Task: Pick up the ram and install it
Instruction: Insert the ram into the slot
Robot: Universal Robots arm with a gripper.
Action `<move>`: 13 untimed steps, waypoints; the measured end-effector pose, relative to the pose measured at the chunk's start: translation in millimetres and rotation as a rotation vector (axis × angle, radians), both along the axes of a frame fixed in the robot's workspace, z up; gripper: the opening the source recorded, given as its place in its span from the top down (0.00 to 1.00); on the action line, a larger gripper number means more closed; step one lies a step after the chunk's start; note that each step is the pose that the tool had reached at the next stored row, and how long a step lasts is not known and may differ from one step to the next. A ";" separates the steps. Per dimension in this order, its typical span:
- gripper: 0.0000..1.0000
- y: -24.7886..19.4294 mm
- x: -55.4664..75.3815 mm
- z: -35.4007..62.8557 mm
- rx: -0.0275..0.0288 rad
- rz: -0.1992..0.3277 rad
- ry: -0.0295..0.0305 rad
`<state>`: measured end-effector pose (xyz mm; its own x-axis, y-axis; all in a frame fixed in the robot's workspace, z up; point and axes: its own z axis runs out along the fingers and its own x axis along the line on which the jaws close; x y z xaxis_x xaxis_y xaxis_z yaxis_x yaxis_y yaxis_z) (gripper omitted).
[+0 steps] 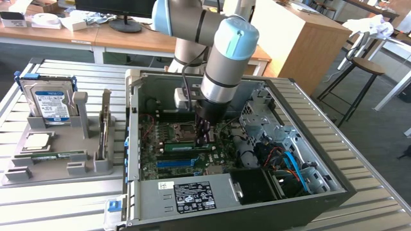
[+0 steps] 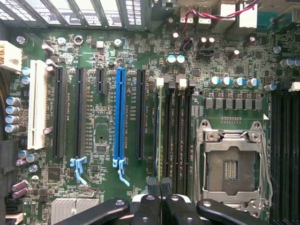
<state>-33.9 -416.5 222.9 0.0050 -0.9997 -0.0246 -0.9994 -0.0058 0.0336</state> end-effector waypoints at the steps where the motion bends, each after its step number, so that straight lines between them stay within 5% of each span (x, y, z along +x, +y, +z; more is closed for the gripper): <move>1: 0.89 0.0 0.0 -0.6 0.0000 0.000 0.0000; 13: 0.82 0.0 0.0 -1.5 0.0001 0.000 -0.0001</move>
<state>-33.9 -416.5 221.4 0.0050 -0.9997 -0.0247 -0.9994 -0.0058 0.0335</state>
